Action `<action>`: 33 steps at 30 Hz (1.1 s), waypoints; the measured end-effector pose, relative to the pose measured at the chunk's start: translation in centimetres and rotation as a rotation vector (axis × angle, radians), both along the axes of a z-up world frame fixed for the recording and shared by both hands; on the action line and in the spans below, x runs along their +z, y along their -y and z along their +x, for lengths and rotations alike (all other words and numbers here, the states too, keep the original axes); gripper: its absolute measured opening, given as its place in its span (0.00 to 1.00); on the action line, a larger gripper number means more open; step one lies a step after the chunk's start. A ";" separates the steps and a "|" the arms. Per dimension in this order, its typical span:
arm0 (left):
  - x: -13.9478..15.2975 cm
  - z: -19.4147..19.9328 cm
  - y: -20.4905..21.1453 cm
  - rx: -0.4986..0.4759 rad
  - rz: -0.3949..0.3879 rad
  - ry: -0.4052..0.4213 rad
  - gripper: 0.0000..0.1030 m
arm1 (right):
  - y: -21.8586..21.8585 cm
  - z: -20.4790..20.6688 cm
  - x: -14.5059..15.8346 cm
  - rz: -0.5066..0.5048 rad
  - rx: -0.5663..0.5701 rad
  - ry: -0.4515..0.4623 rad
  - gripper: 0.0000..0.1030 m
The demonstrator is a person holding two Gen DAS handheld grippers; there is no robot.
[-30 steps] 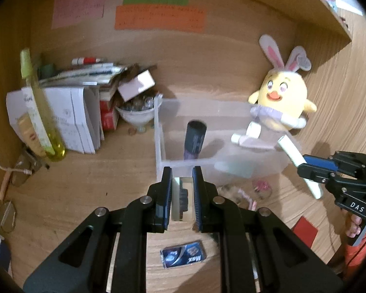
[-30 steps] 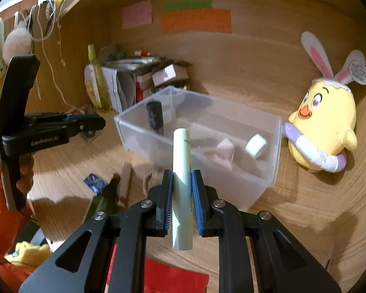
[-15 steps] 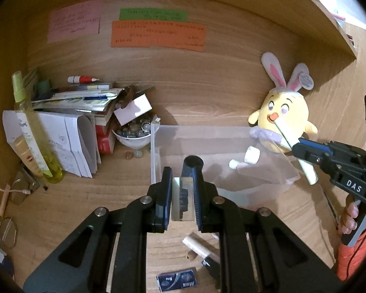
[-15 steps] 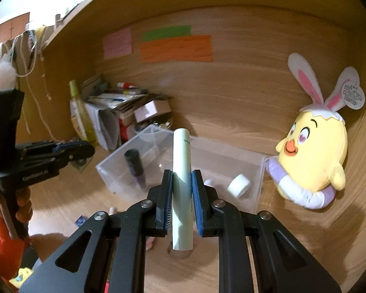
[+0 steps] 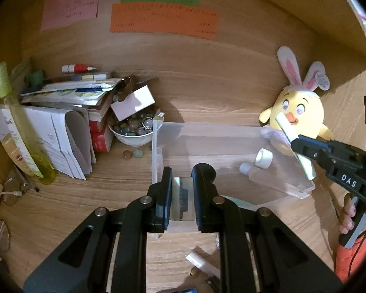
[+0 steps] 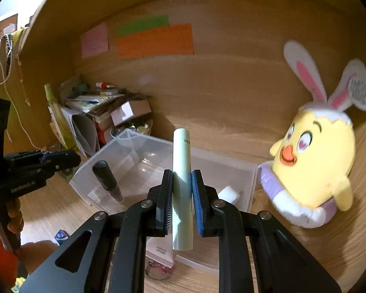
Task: Organize objects
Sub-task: 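Carry the held items over the clear bin with both grippers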
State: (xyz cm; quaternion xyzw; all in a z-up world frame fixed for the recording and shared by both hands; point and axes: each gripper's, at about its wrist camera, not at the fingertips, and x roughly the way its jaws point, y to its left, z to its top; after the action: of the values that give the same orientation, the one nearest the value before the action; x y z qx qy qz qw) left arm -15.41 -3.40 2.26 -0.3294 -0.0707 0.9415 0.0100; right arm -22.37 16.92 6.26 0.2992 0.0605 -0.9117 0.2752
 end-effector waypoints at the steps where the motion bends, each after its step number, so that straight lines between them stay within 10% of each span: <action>1: -0.2 -0.2 0.0 0.002 -0.001 0.004 0.15 | 0.0 -0.2 -0.4 0.006 -0.005 0.008 0.14; 28: -3.1 -2.7 -0.6 -0.022 -0.005 0.062 0.15 | 1.1 -2.3 -4.9 0.137 -0.009 0.111 0.14; 33: -2.9 -2.3 -0.7 -0.027 -0.007 0.051 0.28 | 1.4 -2.1 -4.9 0.146 -0.007 0.106 0.14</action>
State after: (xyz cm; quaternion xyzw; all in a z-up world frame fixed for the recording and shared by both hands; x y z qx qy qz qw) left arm -17.73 -2.71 -0.67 -0.3541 -0.0633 0.9329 0.0199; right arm -24.46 15.53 1.36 0.3666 0.1111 -0.8886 0.2523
